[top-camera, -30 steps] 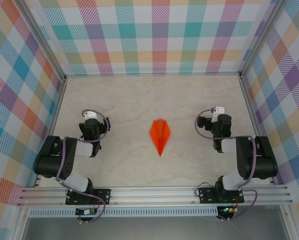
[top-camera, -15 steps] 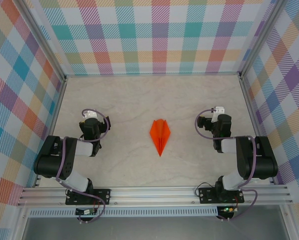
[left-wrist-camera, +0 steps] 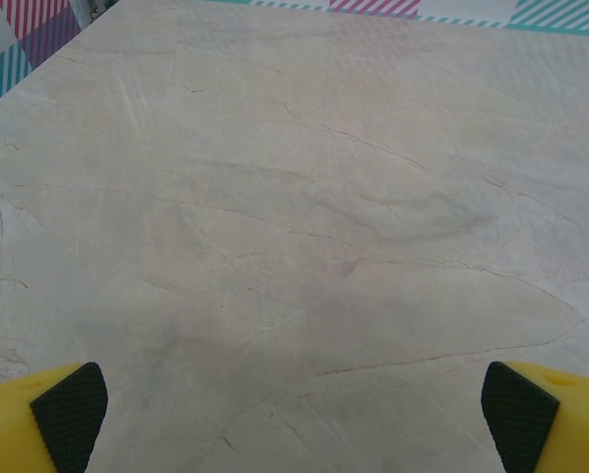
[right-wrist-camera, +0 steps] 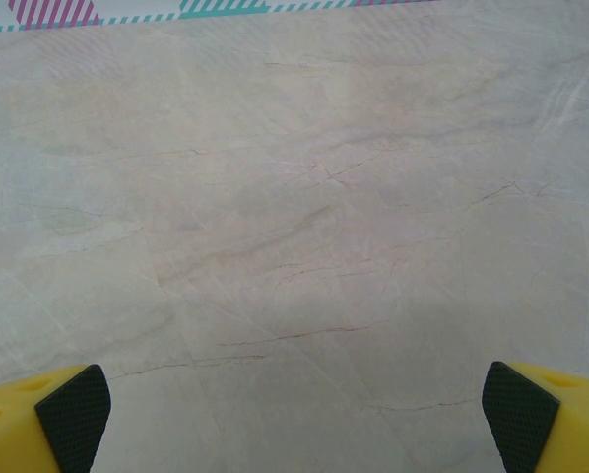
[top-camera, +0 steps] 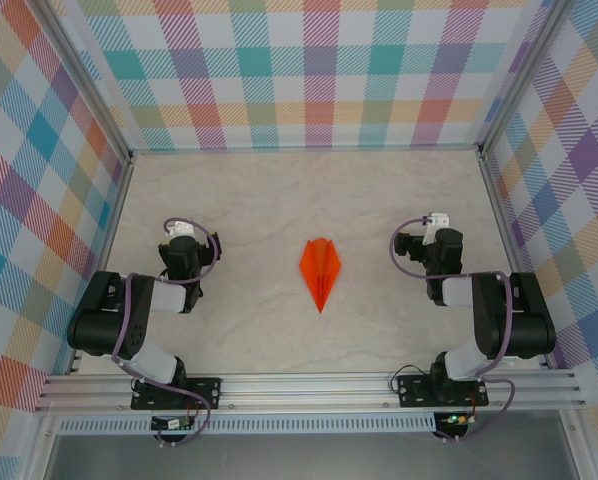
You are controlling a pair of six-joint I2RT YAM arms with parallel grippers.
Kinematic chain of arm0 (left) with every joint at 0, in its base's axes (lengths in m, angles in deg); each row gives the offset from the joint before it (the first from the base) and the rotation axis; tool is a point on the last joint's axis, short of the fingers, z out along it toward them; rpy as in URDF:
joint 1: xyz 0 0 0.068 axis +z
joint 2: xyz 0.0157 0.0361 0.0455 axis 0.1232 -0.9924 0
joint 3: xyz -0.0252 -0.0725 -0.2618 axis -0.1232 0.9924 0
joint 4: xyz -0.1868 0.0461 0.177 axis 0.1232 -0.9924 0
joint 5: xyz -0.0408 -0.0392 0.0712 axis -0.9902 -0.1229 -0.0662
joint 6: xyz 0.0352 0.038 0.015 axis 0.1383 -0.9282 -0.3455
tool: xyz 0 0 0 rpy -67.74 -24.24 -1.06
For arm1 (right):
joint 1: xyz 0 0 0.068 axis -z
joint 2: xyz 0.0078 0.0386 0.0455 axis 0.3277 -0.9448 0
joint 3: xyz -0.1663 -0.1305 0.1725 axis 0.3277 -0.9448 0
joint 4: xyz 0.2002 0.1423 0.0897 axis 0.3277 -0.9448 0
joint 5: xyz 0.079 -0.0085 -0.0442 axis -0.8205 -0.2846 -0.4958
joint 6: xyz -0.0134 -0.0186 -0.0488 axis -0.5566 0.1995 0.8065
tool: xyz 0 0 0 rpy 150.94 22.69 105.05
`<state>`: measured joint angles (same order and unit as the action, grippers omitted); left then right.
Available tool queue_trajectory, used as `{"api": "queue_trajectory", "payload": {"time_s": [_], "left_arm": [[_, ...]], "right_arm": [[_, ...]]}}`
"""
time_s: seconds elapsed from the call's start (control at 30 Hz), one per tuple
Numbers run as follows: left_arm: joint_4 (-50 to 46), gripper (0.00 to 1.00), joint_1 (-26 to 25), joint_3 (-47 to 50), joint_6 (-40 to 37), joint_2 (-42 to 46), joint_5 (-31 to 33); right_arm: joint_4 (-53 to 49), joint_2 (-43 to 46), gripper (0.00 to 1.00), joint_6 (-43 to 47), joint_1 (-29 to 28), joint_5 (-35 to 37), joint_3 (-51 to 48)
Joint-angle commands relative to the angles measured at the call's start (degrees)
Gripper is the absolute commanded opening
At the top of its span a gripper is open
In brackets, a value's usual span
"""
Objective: Fold a paper plane with a square sheet of paper (pick it up from the middle)
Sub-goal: Reset both arms
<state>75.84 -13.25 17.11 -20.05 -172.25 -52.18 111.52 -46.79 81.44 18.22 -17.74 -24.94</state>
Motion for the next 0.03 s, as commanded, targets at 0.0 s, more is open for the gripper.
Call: {"api": "queue_trajectory", "payload": {"time_s": [0.0], "left_arm": [[0.48,1.0,0.51,-0.7,-0.68,0.28,-0.39]], "right_arm": [[2.13,0.23,1.0,-0.48,-0.31,-0.61,0.7]]}}
